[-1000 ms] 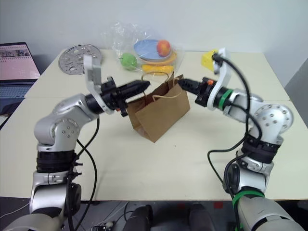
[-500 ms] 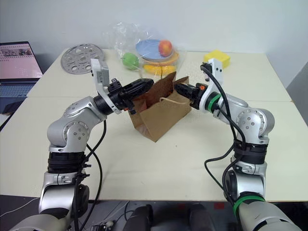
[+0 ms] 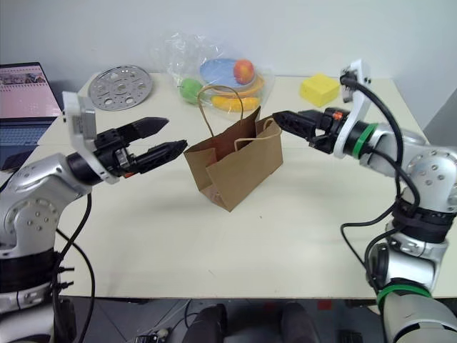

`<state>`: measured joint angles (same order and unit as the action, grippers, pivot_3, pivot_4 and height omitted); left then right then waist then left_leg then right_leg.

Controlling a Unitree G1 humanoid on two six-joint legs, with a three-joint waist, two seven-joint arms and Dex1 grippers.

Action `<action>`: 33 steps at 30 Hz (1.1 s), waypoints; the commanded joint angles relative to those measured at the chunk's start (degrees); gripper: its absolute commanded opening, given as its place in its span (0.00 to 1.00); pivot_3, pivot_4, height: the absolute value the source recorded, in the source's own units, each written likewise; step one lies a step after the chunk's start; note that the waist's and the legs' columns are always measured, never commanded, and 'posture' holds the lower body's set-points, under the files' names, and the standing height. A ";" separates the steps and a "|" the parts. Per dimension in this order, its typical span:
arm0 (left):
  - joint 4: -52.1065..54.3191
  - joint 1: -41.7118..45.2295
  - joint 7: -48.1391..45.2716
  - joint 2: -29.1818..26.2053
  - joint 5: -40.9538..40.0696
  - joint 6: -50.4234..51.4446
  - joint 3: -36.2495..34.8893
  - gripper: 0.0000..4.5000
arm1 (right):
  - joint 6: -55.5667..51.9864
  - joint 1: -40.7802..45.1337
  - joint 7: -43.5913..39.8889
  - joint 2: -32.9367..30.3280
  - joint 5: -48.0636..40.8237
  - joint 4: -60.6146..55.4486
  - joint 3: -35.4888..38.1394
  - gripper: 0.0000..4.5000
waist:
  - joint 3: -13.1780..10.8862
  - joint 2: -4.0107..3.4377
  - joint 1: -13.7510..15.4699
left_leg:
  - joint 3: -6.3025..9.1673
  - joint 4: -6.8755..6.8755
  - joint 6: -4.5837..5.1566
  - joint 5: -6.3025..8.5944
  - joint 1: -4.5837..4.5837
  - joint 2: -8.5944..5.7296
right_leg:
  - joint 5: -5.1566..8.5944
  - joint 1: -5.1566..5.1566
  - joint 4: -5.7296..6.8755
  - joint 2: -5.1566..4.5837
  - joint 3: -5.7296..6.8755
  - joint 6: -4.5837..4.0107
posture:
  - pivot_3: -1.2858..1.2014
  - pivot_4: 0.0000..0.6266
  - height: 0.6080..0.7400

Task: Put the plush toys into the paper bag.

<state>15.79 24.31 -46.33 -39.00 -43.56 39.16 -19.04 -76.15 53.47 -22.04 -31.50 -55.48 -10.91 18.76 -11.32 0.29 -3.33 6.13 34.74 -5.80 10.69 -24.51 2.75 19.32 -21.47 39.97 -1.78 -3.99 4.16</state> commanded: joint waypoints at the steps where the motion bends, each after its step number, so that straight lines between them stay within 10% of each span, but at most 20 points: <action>1: 6.23 -6.42 2.68 3.32 1.70 -4.82 0.21 0.99 | 0.61 2.38 -9.14 -4.85 -3.17 -4.36 -4.20 1.00 | 0.00 0.02 0.08 | 0.01 -0.02 0.01 0.01 0.00 0.01 | 0.00 0.01 -0.05 0.00 0.00 0.00 | 0.52 0.24 1.00; 11: 0.33 -10.20 6.41 14.13 14.16 -20.29 10.30 0.99 | 11.69 -1.96 -27.35 -18.42 1.72 -12.41 -12.59 1.00 | -0.01 0.12 1.58 | -0.01 0.15 0.00 0.00 -0.01 -0.02 | -0.01 0.10 -0.14 -0.01 0.01 0.02 | 0.52 0.24 1.00; 33: -20.42 -2.19 7.62 24.46 23.03 -34.09 16.95 0.99 | 7.70 -1.31 -18.41 -16.22 -6.51 -14.17 -9.56 1.00 | -0.02 0.13 1.53 | 0.04 0.15 0.00 0.00 -0.03 -0.01 | -0.03 0.07 -0.08 0.01 0.05 -0.01 | 0.52 0.24 1.00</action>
<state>-5.52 21.71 -38.19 -14.52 -20.31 6.84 -1.72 -68.58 50.99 -40.90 -47.18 -60.58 -24.01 7.21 -11.34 0.42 -1.80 6.18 34.88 -5.81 10.69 -24.53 2.73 19.29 -21.39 39.89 -1.77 -3.94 4.15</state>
